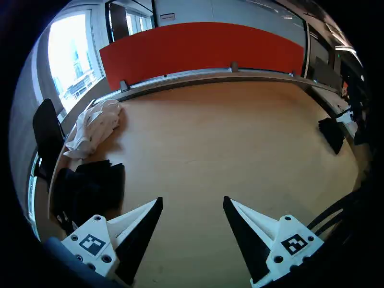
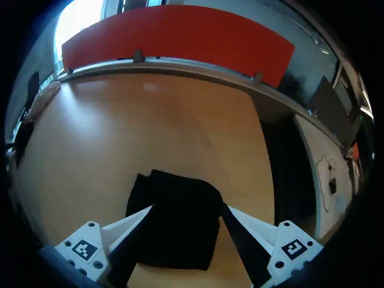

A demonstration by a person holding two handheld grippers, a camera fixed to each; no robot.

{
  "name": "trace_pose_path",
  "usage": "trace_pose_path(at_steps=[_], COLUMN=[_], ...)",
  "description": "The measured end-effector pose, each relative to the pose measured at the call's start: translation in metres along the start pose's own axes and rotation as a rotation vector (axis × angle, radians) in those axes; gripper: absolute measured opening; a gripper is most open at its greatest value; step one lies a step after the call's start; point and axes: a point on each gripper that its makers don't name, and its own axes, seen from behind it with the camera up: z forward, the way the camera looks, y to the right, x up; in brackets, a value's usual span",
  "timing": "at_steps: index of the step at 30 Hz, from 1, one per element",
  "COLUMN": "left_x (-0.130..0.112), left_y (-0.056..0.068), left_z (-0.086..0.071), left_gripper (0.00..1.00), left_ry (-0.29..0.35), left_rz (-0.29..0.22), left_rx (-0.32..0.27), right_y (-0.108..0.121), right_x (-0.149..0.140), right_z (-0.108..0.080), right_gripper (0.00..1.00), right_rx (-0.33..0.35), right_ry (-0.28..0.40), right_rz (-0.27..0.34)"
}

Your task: Fold towel

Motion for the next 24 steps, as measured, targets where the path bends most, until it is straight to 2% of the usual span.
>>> trace_pose_path(at_steps=[9, 24], left_x=[-0.003, -0.010], left_y=[-0.004, -0.009], left_z=[-0.002, -0.002], left_gripper=[0.93, 0.93], left_ry=[-0.009, -0.031], left_rz=[-0.003, -0.006], left_rx=[0.013, 0.035], right_y=[-0.004, -0.003], right_x=[0.006, -0.011], right_z=[0.013, 0.042], right_gripper=[1.00, 1.00], right_rx=[0.018, 0.047], right_ry=[-0.001, -0.051], right_rz=[0.007, 0.038])
